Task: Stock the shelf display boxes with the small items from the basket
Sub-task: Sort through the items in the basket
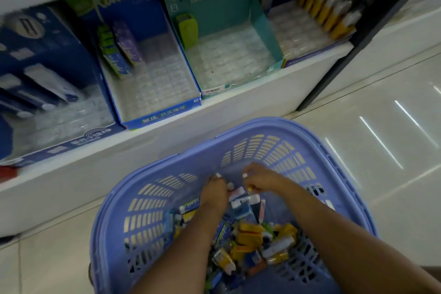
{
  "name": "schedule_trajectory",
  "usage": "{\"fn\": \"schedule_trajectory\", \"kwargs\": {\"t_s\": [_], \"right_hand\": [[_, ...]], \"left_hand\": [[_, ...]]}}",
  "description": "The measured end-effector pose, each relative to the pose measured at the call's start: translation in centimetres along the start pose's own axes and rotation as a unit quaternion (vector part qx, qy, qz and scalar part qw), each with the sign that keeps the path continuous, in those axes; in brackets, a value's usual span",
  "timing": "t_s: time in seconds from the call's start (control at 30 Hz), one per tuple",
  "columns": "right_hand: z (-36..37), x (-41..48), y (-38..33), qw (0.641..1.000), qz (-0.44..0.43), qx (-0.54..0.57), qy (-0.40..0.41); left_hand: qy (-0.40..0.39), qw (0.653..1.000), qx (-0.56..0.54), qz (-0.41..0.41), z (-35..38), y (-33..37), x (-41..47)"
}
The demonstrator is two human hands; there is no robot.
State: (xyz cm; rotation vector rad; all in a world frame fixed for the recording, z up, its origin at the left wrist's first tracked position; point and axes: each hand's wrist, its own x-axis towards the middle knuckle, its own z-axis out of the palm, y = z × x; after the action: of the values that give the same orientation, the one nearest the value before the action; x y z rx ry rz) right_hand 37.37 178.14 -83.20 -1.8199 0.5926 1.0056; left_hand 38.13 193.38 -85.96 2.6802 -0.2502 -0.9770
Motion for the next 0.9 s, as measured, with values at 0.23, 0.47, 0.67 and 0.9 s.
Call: {"fn": "schedule_trajectory", "kwargs": {"t_s": [0.23, 0.47, 0.67, 0.9], "right_hand": [[-2.7, -7.3, -4.3, 0.98, -0.058, 0.092, -0.167], [-9.4, -17.7, -8.4, 0.948, -0.26, 0.039, -0.179], [-15.5, -21.3, -10.9, 0.897, -0.388, 0.202, 0.057], [-21.5, -18.0, -15.2, 0.825, -0.408, 0.06, 0.386]], "left_hand": [[-0.037, 0.996, -0.082, -0.016, -3.5, 1.7, -2.4], [-0.046, 0.919, -0.38, 0.094, -10.1, 6.7, -8.2], [-0.024, 0.83, -0.529, 0.176, -16.1, 11.5, -12.3], [0.024, 0.742, -0.645, 0.179, -19.5, 13.4, -13.9]]}}
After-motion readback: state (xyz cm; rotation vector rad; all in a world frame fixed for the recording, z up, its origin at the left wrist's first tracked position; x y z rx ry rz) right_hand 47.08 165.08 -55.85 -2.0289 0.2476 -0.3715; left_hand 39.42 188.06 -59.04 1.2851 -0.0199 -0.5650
